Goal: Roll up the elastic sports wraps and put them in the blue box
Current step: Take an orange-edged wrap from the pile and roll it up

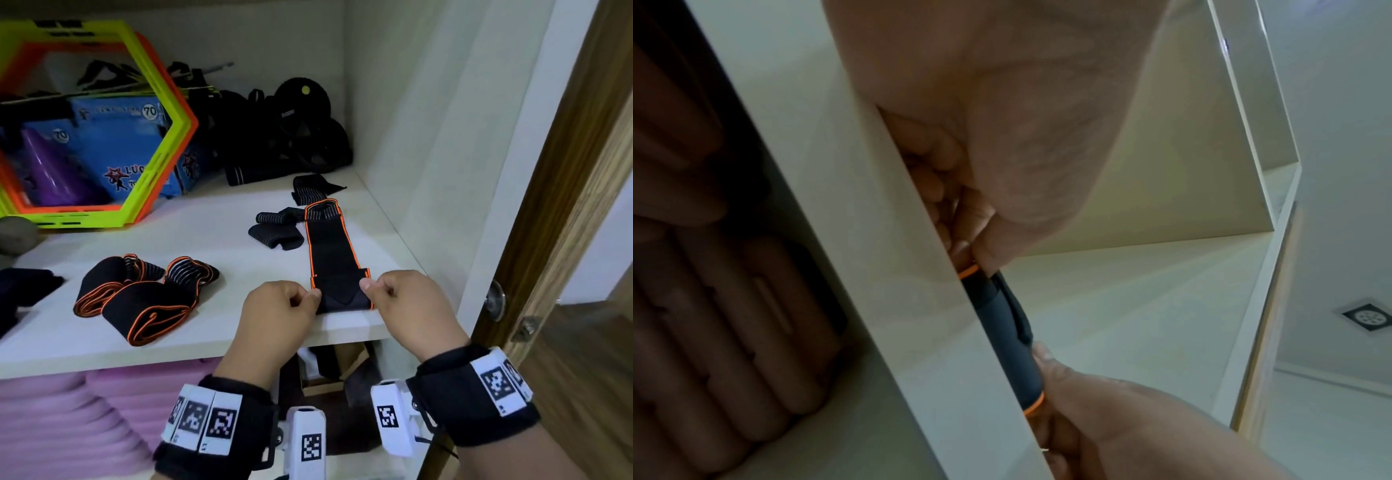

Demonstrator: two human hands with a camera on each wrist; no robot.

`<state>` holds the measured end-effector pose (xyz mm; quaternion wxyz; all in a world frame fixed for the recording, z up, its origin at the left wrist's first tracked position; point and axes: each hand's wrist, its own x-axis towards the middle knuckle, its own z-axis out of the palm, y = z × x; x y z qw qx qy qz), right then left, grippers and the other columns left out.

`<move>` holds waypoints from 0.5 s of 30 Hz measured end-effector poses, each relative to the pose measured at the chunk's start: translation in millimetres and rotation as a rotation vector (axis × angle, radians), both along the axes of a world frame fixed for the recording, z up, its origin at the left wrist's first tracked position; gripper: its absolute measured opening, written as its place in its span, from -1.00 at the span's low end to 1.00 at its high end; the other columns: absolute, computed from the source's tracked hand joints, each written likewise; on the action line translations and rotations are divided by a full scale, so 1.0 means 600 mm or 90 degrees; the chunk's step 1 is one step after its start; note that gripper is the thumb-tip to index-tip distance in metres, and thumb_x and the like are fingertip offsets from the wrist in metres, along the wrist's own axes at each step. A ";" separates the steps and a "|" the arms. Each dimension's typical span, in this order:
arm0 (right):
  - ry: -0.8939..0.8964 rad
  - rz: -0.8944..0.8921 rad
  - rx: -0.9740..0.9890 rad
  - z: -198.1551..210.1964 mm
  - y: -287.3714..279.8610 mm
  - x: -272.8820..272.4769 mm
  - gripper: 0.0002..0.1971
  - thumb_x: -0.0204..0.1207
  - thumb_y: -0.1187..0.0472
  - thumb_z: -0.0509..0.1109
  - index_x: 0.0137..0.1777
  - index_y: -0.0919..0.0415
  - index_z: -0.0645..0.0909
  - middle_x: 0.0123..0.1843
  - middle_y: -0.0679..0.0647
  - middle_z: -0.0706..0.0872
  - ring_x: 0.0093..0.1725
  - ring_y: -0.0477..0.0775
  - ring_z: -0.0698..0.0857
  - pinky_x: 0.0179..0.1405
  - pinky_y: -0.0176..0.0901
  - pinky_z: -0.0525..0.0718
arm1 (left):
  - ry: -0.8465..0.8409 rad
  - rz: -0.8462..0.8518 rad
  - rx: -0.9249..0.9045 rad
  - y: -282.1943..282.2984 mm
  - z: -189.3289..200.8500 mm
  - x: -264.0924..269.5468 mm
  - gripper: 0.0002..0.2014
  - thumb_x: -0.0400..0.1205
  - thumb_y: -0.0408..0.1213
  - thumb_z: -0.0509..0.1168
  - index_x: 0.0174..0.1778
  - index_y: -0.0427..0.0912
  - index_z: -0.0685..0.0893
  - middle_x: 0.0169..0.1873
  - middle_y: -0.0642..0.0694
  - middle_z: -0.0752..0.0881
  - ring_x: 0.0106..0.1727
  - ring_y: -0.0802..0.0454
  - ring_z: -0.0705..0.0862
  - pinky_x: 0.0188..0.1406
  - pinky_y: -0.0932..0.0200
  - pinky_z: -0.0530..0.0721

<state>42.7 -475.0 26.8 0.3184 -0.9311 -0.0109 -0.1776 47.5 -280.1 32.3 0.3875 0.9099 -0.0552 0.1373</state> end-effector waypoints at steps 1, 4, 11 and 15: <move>0.004 0.004 0.008 0.003 0.000 0.002 -0.48 0.65 -0.11 0.29 -0.40 0.28 0.60 -0.44 0.15 0.63 -0.34 0.16 0.62 -0.33 -0.02 0.51 | 0.000 0.005 -0.006 0.001 0.001 0.000 -0.67 0.64 -0.07 0.38 -0.41 -0.14 0.69 -0.49 0.04 0.67 -0.36 0.14 0.61 -0.40 0.29 0.39; 0.048 0.007 0.014 0.016 0.000 0.012 -0.46 0.59 -0.08 0.40 -0.56 0.21 0.48 -0.57 0.07 0.49 -0.44 0.10 0.54 -0.43 -0.11 0.40 | 0.015 0.007 -0.075 0.004 0.005 0.003 -0.87 0.57 -0.16 0.47 -0.10 0.01 0.63 -0.38 0.02 0.77 -0.25 0.13 0.70 -0.29 0.22 0.53; 0.075 0.023 0.036 0.026 0.002 0.031 -0.77 0.51 0.02 0.51 -0.24 0.17 0.73 -0.34 0.01 0.71 -0.17 0.08 0.72 -0.13 -0.08 0.66 | 0.051 -0.045 -0.041 0.011 0.012 0.015 -0.79 0.57 -0.21 0.49 0.05 0.12 0.66 -0.31 0.05 0.83 -0.19 0.22 0.74 -0.22 0.26 0.56; 0.040 0.053 0.050 0.024 0.003 0.025 -0.83 0.53 0.05 0.50 -0.19 0.11 0.80 -0.30 -0.06 0.77 -0.20 -0.01 0.73 -0.10 -0.10 0.70 | 0.029 -0.023 -0.070 0.015 0.010 0.015 -0.93 0.52 -0.22 0.56 -0.15 0.03 0.80 -0.36 0.07 0.83 -0.26 0.22 0.77 -0.22 0.24 0.64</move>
